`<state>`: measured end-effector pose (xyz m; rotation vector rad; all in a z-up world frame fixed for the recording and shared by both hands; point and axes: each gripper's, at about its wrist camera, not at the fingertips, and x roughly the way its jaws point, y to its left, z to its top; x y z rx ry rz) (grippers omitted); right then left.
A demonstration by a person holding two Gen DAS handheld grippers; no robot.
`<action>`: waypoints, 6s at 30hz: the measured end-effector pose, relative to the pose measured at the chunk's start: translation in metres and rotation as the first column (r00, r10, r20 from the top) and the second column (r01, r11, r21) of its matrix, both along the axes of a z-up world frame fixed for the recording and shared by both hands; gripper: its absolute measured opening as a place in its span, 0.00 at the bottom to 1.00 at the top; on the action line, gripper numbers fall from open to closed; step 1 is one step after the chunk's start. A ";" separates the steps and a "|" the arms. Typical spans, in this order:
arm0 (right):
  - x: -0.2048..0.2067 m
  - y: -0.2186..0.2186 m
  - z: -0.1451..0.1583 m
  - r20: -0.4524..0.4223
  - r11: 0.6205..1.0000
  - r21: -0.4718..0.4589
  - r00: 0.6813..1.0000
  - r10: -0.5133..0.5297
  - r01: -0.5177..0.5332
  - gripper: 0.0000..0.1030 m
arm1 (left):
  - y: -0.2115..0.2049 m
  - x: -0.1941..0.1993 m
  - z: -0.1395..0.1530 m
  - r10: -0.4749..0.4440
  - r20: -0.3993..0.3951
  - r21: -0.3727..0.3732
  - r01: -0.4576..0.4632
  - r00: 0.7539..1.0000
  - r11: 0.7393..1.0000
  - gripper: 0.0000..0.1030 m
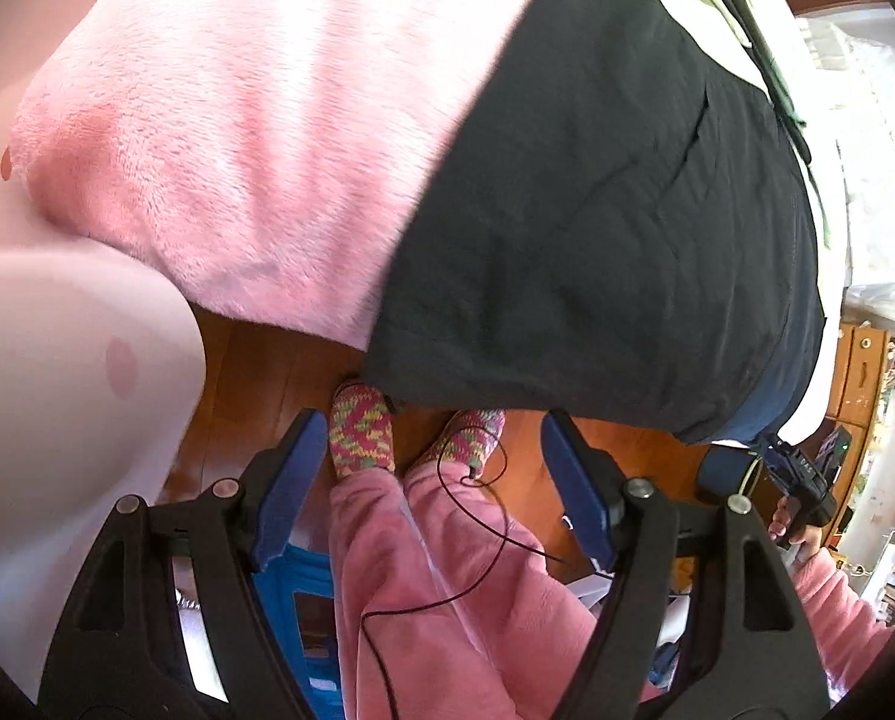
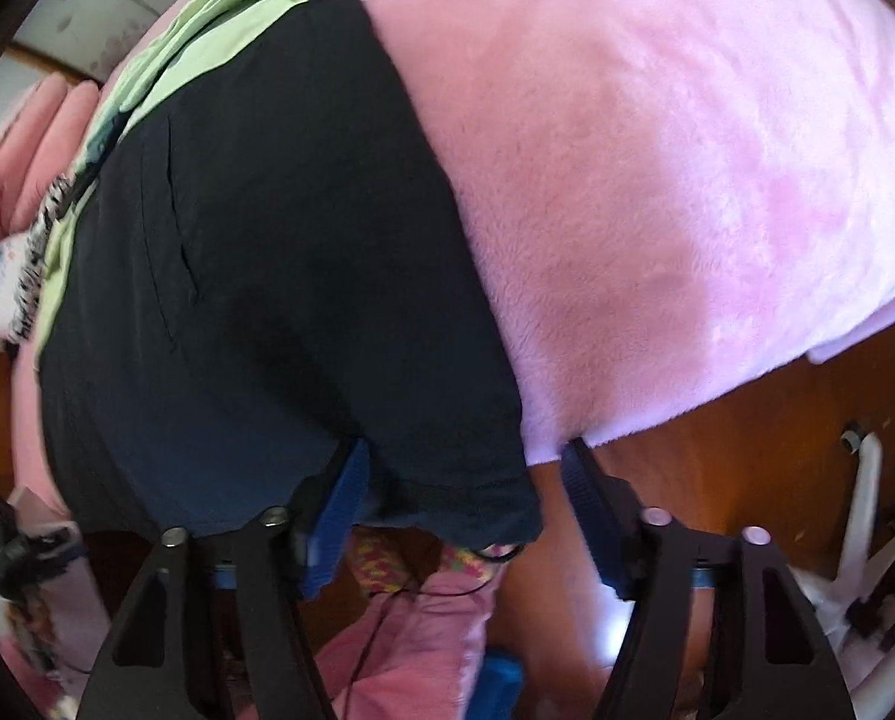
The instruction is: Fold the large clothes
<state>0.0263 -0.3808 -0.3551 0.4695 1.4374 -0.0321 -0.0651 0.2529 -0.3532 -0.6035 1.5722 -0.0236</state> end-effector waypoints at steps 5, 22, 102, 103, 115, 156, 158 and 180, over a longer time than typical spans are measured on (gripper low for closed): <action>0.001 0.007 0.004 -0.026 0.994 -0.065 0.996 0.088 -0.090 0.33 | -0.004 0.004 -0.013 -0.070 0.023 -0.028 0.070 0.997 0.997 0.69; 0.007 0.009 0.042 0.014 0.993 0.069 0.995 0.097 -0.098 0.18 | -0.022 -0.003 -0.014 -0.121 0.123 0.043 0.117 0.985 0.992 0.19; 0.559 -0.033 0.113 0.204 0.998 -0.040 0.978 -0.047 0.056 0.68 | -0.039 0.580 0.145 -0.002 0.341 0.277 -0.099 0.940 0.956 0.14; 0.554 -0.031 0.121 0.221 0.995 -0.081 0.975 -0.032 0.051 0.75 | -0.040 0.577 0.148 -0.030 0.336 0.301 -0.077 0.941 0.951 0.15; 0.435 -0.031 0.117 0.098 1.000 0.013 0.995 -0.007 0.005 0.76 | -0.002 0.476 0.118 -0.069 0.178 0.277 0.018 0.982 0.961 0.34; 0.342 0.008 0.148 0.118 0.983 -0.177 0.993 -0.019 0.040 0.33 | -0.015 0.365 0.101 -0.122 0.230 0.301 0.049 0.965 0.952 0.07; 0.339 0.022 0.173 0.182 0.979 -0.201 0.981 0.062 -0.025 0.36 | -0.022 0.356 0.118 -0.151 0.252 0.354 0.054 0.956 0.934 0.07; 0.364 0.218 0.092 0.269 0.929 0.162 0.920 0.284 -0.334 0.10 | -0.226 0.416 0.102 -0.420 0.315 0.154 0.390 0.851 0.908 0.07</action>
